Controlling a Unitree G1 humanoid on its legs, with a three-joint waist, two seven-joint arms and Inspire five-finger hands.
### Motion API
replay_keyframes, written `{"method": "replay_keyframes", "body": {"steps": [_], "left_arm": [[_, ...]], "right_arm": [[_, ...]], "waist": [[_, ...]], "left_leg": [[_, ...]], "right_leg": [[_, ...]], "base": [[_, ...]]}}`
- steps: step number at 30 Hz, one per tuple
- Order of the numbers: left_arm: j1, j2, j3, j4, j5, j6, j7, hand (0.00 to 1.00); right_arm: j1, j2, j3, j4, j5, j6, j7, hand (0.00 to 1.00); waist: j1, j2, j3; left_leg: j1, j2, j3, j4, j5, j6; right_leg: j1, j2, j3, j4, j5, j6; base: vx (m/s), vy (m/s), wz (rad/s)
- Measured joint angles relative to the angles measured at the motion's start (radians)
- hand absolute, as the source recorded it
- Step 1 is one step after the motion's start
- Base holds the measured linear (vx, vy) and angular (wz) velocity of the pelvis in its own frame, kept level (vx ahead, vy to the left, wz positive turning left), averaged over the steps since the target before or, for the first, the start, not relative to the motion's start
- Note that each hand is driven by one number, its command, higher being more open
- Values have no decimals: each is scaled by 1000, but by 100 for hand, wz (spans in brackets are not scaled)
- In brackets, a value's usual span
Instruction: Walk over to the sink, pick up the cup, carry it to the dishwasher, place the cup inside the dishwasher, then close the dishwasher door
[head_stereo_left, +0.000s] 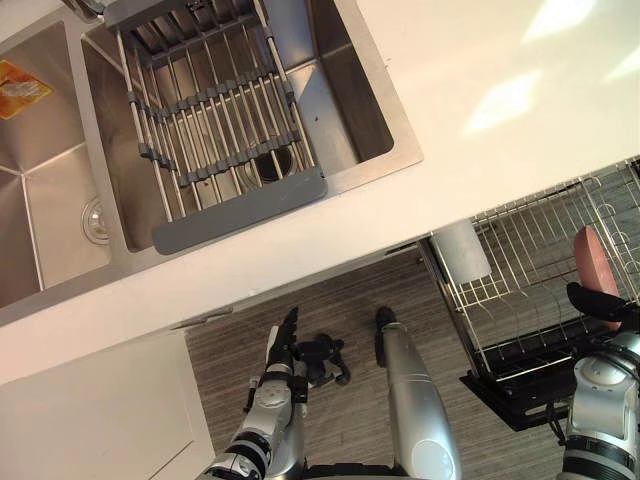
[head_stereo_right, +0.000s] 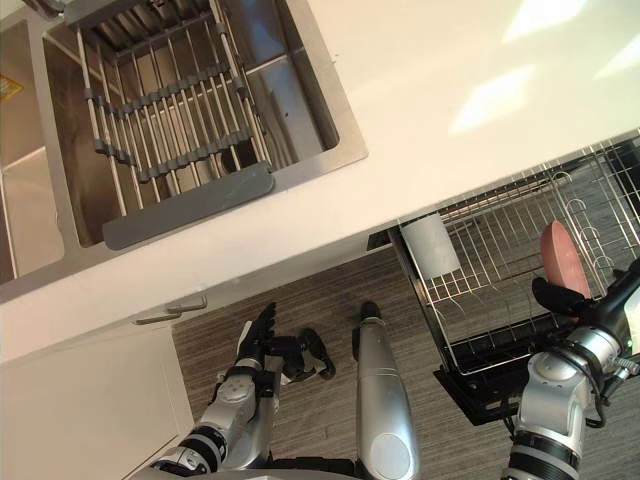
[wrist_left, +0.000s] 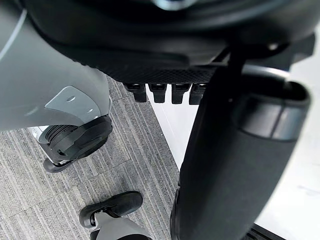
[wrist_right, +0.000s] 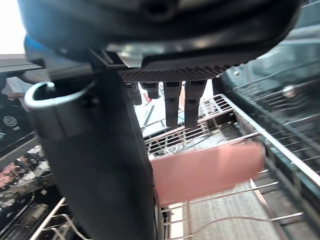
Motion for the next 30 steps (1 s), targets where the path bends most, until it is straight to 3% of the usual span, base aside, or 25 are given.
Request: {"method": "replay_keyframes", "body": {"steps": [9, 22, 30], "left_arm": [[0, 0, -4, -6, 0, 0, 0, 100], [0, -1, -4, -26, 1, 8, -9, 100], [1, 0, -2, -30, 1, 18, -9, 100]], "right_arm": [[27, 17, 104, -135, -10, -1, -1, 100], [67, 122, 249, -176, -25, -60, 90, 100], [97, 125, 308, -235, -23, -86, 90, 100]], "waist": [[2, 2, 1], [11, 2, 1], [16, -3, 4]], "left_leg": [[-6, -8, -11, -4, 2, 3], [-9, -13, -32, -3, 4, 4], [9, -12, -38, -3, 4, 4]], "right_leg": [[-1, -12, -12, 0, 0, 1], [8, -22, -32, 0, 0, 1], [31, -22, -37, -4, 0, 1]], "base": [[19, 4, 4], [21, 3, 4], [3, 1, 1]]}}
